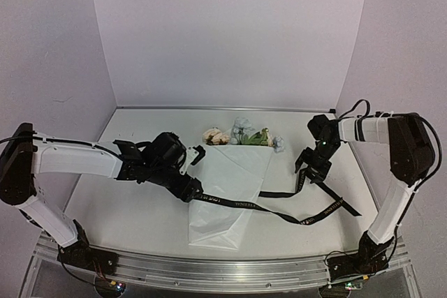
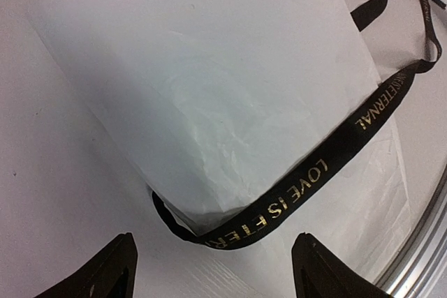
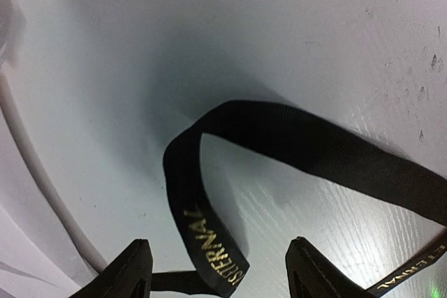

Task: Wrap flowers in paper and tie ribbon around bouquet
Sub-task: Cross the ribbon over the folded bouquet.

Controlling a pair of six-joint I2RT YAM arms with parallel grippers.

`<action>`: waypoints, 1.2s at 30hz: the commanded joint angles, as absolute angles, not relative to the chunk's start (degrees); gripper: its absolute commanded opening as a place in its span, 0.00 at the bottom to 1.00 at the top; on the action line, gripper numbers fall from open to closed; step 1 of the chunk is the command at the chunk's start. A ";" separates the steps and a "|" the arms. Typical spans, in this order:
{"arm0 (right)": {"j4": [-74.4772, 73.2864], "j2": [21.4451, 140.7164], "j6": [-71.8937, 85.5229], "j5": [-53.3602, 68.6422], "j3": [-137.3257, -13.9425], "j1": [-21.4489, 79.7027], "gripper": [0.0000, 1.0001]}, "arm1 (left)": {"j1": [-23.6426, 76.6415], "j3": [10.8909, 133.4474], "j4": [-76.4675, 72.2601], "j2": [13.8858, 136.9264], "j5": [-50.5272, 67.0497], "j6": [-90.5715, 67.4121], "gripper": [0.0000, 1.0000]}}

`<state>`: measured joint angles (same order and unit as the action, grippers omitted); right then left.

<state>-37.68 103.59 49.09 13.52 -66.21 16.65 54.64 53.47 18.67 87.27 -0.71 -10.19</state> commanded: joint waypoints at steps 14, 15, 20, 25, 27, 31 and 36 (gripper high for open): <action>-33.22 108.87 54.59 16.29 -69.30 13.40 0.48 | 57.14 62.58 22.47 96.55 -1.66 -6.84 0.75; -33.22 108.47 54.38 15.97 -68.97 13.31 0.46 | 57.50 62.74 22.78 97.05 -2.51 -6.72 0.75; -33.17 106.95 53.55 15.74 -68.19 13.12 0.35 | 58.72 63.14 23.53 98.49 -5.02 -6.10 0.75; -33.13 105.20 53.06 15.96 -67.84 13.13 0.24 | 59.25 63.87 23.71 100.08 -6.42 -5.61 0.65; -33.05 104.17 52.50 15.87 -67.54 13.17 0.21 | 59.42 64.12 23.63 100.24 -6.70 -5.54 0.55; -33.05 101.79 50.52 15.60 -67.36 13.25 0.13 | 59.41 63.63 22.19 99.32 -8.01 -5.74 0.31; -31.46 99.49 47.69 16.47 -68.95 13.53 0.04 | 59.28 62.06 19.17 97.50 -8.17 -5.91 0.14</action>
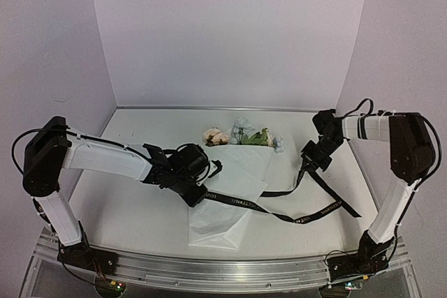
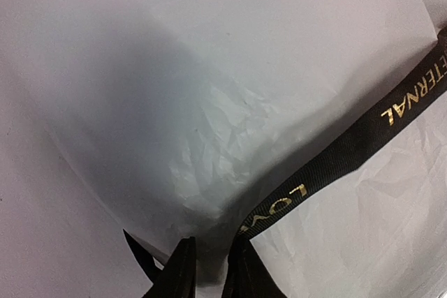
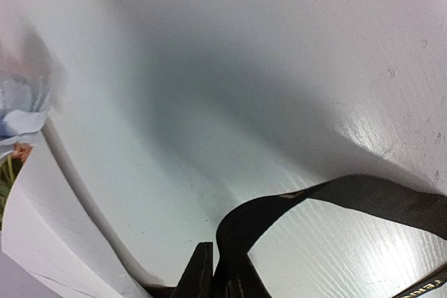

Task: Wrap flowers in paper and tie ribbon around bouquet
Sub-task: Cross the ribbon over the folded bouquet.

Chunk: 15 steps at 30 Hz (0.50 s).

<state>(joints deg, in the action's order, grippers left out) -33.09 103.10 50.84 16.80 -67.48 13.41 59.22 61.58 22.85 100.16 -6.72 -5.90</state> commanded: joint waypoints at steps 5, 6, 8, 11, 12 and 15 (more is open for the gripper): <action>-27.28 98.97 42.71 19.89 -73.95 20.21 0.01 | 57.46 60.33 15.24 96.62 -5.19 -7.38 0.06; -27.20 98.88 40.09 20.57 -75.68 23.39 0.01 | 56.54 59.71 14.06 96.26 -3.77 -7.77 0.05; -27.27 98.70 35.42 22.18 -78.27 29.59 0.01 | 55.03 58.65 11.84 95.65 -0.92 -8.48 0.04; -27.63 98.13 30.06 24.38 -78.78 38.51 0.01 | 51.82 57.65 9.23 95.25 4.69 -9.77 0.02; -27.99 98.00 28.78 25.16 -78.15 40.55 0.02 | 50.62 57.44 8.56 95.33 6.40 -10.26 0.02; -31.00 98.04 25.68 27.02 -75.22 44.98 0.12 | 47.91 57.05 7.29 95.86 10.96 -11.26 0.01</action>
<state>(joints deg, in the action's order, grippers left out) -26.57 100.00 33.47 23.12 -77.69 40.34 51.10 57.72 12.42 97.93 2.74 -8.93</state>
